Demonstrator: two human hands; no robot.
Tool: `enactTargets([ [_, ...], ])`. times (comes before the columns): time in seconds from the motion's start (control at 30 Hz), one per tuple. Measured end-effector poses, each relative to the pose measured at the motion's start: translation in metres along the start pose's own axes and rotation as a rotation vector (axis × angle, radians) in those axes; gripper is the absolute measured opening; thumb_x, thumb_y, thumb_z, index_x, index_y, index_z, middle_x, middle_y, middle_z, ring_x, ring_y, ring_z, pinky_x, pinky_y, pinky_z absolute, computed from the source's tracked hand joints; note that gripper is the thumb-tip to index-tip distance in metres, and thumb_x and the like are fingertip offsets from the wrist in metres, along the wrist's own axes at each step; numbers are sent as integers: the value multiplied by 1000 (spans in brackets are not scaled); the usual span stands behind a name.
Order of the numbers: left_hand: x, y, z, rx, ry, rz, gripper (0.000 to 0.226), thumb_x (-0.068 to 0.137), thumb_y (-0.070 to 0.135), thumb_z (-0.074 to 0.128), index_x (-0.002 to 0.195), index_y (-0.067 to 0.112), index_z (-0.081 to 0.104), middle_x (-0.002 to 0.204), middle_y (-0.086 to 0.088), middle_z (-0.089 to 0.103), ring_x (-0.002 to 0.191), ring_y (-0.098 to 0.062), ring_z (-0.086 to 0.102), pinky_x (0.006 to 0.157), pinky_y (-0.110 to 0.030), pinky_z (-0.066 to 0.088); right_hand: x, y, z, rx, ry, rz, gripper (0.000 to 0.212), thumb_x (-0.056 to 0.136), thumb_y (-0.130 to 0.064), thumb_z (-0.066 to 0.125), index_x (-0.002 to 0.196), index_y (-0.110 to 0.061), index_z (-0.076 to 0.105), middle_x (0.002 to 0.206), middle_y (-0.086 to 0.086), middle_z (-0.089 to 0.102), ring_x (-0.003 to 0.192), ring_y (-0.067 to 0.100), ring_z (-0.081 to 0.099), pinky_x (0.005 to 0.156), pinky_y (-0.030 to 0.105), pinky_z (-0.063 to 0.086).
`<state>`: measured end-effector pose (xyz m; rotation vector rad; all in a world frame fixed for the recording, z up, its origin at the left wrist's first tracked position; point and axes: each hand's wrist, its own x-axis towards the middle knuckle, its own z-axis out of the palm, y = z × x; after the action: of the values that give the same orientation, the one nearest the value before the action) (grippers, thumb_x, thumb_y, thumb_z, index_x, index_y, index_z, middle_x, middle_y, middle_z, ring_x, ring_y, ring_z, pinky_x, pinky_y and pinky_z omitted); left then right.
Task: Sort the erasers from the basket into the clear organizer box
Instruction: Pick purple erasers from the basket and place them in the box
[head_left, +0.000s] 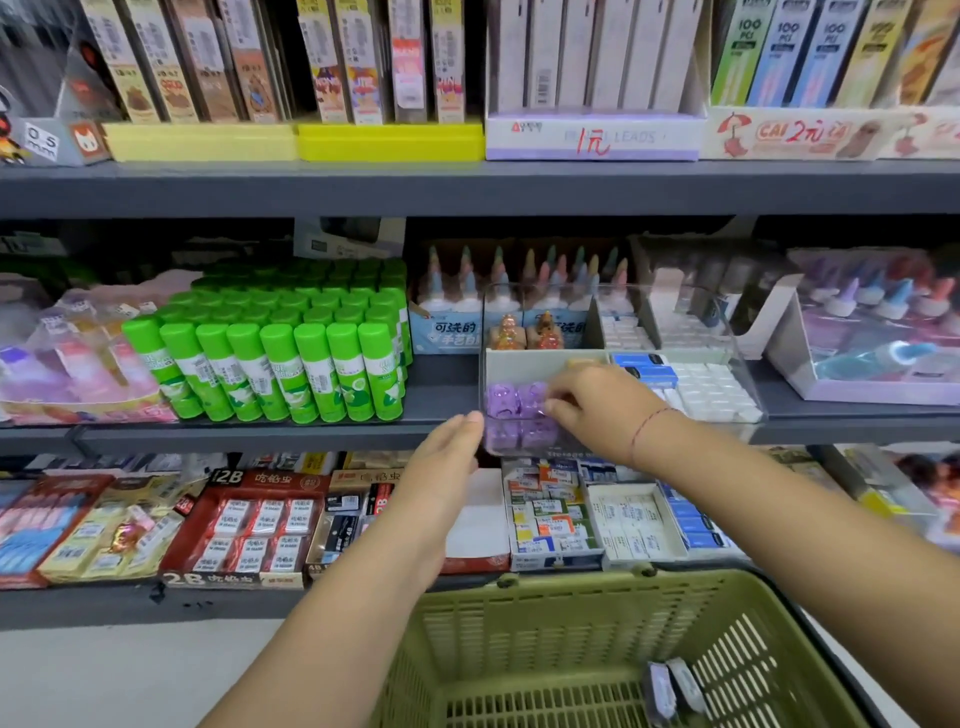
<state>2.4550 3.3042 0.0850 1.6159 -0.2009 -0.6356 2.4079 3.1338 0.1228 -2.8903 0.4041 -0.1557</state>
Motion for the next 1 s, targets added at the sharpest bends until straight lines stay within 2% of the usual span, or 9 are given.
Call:
enactTargets([
  [0.13, 2, -29, -9, 167, 99, 13, 39, 100, 37, 44, 134, 19, 51, 118, 8, 55, 99, -9, 53, 90, -28, 33, -45, 13, -1, 183, 383, -145, 16, 93, -19, 55, 97, -12, 69, 95, 0, 62, 86, 14, 54, 78, 25, 41],
  [0.23, 7, -57, -25, 396, 186, -18, 44, 100, 37, 45, 137, 13, 50, 137, -4, 52, 119, -20, 49, 94, -24, 31, -93, 28, 34, 398, 449, -135, 12, 88, -18, 58, 84, -13, 69, 79, -6, 62, 69, 5, 53, 67, 17, 40],
  [0.37, 2, -108, -55, 696, 238, -174, 60, 99, 41, 43, 148, 9, 31, 151, -17, 36, 135, -35, 37, 110, -38, 32, -143, 57, 124, 623, -338, 128, 16, 88, -18, 66, 95, -3, 69, 90, -4, 67, 80, -3, 59, 83, 20, 44],
  [0.57, -43, -178, -56, 883, 106, -147, 73, 98, 45, 45, 154, 25, 4, 146, -20, 42, 130, -39, 43, 101, -42, 37, -225, 118, 219, 64, -1072, 302, 67, 89, -54, 54, 139, -12, 42, 147, 8, 39, 129, 23, 42, 104, 28, 35],
  [0.67, -60, -196, -54, 941, 196, -4, 73, 97, 44, 46, 153, 32, 1, 146, -15, 43, 125, -37, 48, 93, -44, 43, -243, 124, 237, 2, -1172, 340, 70, 93, -49, 51, 145, -7, 31, 150, 12, 34, 130, 28, 41, 105, 31, 36],
  [0.73, -62, -203, -53, 980, 247, 51, 72, 97, 43, 46, 154, 31, 2, 145, -12, 44, 121, -36, 52, 85, -40, 44, -252, 121, 247, -29, -1217, 353, 68, 94, -45, 51, 144, -4, 30, 139, 13, 48, 113, 25, 53, 92, 28, 43],
  [0.8, -61, -208, -51, 993, 277, 62, 72, 97, 44, 45, 154, 31, 3, 145, -11, 44, 118, -35, 54, 77, -36, 42, -262, 118, 258, -37, -1317, 399, 64, 94, -45, 51, 139, -2, 37, 108, 8, 63, 83, 19, 55, 70, 26, 44],
  [0.87, -60, -212, -50, 1000, 286, 66, 71, 97, 45, 45, 154, 31, 4, 146, -11, 42, 114, -36, 56, 72, -33, 39, -267, 113, 267, -28, -1412, 441, 60, 95, -47, 47, 136, -3, 45, 80, 1, 52, 65, 13, 46, 57, 24, 38],
  [1.0, -59, -218, -52, 1013, 306, 71, 72, 96, 48, 44, 154, 29, 5, 147, -10, 40, 110, -35, 57, 69, -32, 38, -262, 90, 288, 313, -1384, 515, 66, 93, -43, 53, 145, -10, 31, 85, 0, 53, 80, 12, 50, 76, 27, 46],
])
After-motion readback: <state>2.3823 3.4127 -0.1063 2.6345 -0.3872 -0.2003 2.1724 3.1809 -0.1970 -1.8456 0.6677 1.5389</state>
